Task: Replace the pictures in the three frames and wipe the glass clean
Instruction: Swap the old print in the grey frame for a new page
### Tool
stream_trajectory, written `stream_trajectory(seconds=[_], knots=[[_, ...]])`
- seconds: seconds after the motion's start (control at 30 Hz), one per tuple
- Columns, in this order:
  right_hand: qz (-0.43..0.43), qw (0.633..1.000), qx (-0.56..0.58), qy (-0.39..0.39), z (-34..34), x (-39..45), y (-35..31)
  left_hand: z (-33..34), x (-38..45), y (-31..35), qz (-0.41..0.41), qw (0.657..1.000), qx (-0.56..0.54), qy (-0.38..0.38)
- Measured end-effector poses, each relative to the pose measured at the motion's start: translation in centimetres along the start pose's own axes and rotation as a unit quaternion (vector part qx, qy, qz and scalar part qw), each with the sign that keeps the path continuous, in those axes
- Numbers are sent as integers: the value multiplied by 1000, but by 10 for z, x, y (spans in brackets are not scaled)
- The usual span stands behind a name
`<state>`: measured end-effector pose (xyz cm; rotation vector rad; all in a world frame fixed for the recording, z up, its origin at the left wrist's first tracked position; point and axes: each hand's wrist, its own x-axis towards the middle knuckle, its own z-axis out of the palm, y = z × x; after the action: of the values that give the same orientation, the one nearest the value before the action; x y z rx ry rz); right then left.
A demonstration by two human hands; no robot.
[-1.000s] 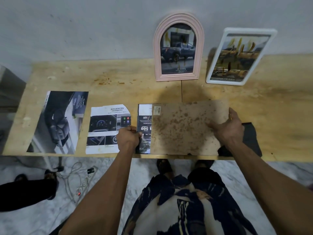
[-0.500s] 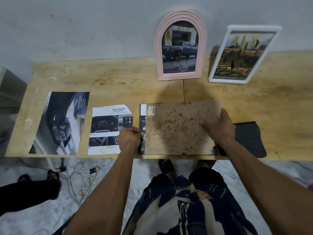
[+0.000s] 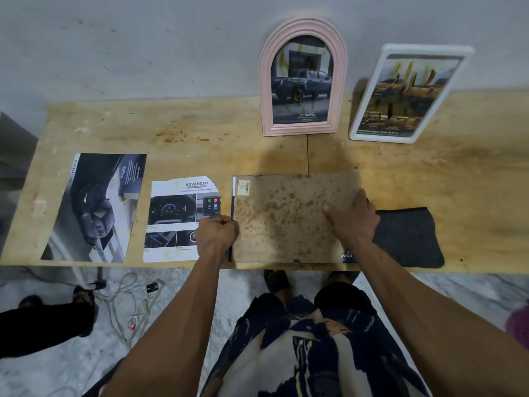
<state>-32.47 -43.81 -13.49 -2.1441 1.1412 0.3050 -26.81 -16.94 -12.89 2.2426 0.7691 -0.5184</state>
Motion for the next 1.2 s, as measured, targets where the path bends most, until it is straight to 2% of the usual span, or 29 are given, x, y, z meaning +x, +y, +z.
stream_trajectory(seconds=[0.3,0.4,0.53,0.6,0.7,0.83,0.97,1.2], knots=[[-4,998,-48,-42,-1,-1,-5,-1,-1,3,24,999,37,-11],[-67,992,-92,-47,-1,-5,-3,5,-8,7,75,992,97,-16],[-176,963,-183,-90,6,-8,-6,25,-23,19,226,940,247,-59],[-192,952,-209,-118,10,-7,-6,34,-27,27,256,910,313,-88],[-187,945,-234,-130,11,-5,-6,45,-20,29,226,898,356,-126],[-198,937,-258,-124,9,-3,-6,54,-14,27,245,890,369,-110],[-204,932,-269,-131,6,-1,-6,53,-18,35,212,906,346,-124],[-206,917,-311,-139,4,3,-9,50,-23,41,213,902,356,-118]])
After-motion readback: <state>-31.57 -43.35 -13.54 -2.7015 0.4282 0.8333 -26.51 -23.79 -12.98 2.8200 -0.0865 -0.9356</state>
